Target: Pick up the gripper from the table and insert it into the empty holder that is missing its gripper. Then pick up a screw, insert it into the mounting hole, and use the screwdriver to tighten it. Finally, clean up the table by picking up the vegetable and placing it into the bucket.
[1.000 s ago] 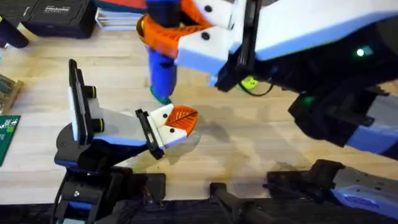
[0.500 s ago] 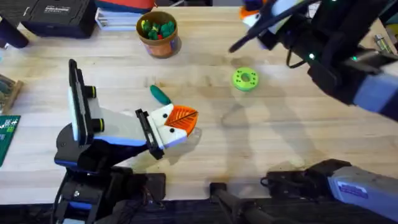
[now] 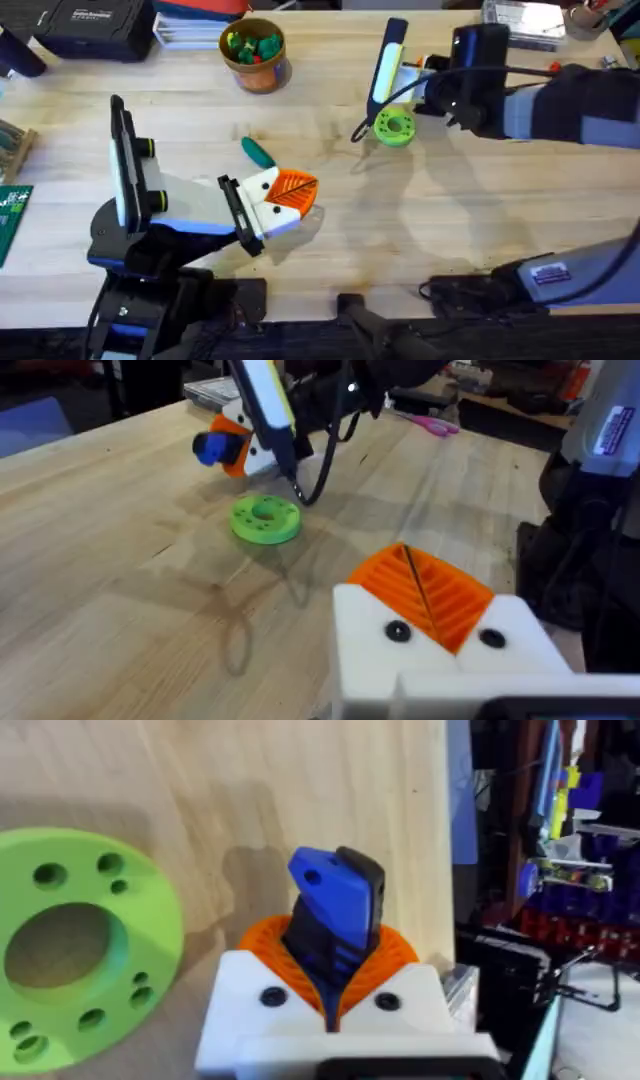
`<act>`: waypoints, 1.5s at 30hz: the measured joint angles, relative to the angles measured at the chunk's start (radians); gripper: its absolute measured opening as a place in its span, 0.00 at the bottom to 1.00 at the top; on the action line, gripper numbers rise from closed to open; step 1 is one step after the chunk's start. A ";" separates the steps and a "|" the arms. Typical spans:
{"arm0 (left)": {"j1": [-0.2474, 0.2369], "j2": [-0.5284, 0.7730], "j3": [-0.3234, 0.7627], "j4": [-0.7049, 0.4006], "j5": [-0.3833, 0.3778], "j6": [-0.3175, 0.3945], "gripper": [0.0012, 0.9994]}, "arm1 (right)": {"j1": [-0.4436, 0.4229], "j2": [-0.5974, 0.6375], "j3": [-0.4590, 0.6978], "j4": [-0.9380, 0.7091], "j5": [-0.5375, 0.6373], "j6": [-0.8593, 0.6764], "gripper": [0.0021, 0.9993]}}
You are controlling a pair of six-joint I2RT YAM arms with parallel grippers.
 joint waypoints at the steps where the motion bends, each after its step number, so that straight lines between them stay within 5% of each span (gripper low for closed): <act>1: 0.000 0.000 0.000 0.000 0.000 0.000 0.01 | 0.000 0.012 0.000 0.000 0.004 0.007 0.04; 8: 0.000 0.000 0.000 0.000 0.000 0.000 0.01 | 0.000 0.018 0.005 -0.008 0.020 0.135 0.39; 13: 0.000 0.000 0.000 0.000 0.000 0.000 0.01 | 0.002 -0.010 0.032 -0.074 0.031 0.216 0.96; 21: 0.000 0.000 0.000 0.000 0.000 0.000 0.01 | 0.016 -0.099 0.033 -0.162 0.040 0.371 0.99; 27: 0.000 0.000 0.000 0.001 0.000 0.002 0.02 | 0.016 -0.322 0.033 -0.274 0.051 0.572 0.99; 28: 0.000 0.000 0.000 0.001 0.000 0.004 0.16 | 0.018 -0.363 0.033 -0.305 0.050 0.612 0.99; 29: 0.000 0.000 0.000 0.001 0.000 0.003 0.61 | 0.034 -0.493 0.033 -0.404 0.021 0.719 0.99; 31: 0.000 0.000 0.000 0.000 0.000 0.002 0.93 | 0.057 -0.577 0.033 -0.459 -0.020 0.772 0.99; 36: 0.000 0.000 0.000 0.003 -0.005 0.003 0.99 | 0.129 -0.713 0.033 -0.505 -0.103 0.841 0.99; 41: 0.000 0.000 0.004 0.031 -0.096 -0.038 0.99 | 0.185 -0.746 0.033 -0.507 -0.136 0.869 0.99; 45: 0.000 0.006 0.103 -0.203 -0.266 -0.094 0.99 | 0.219 -0.745 0.033 -0.512 -0.141 0.873 1.00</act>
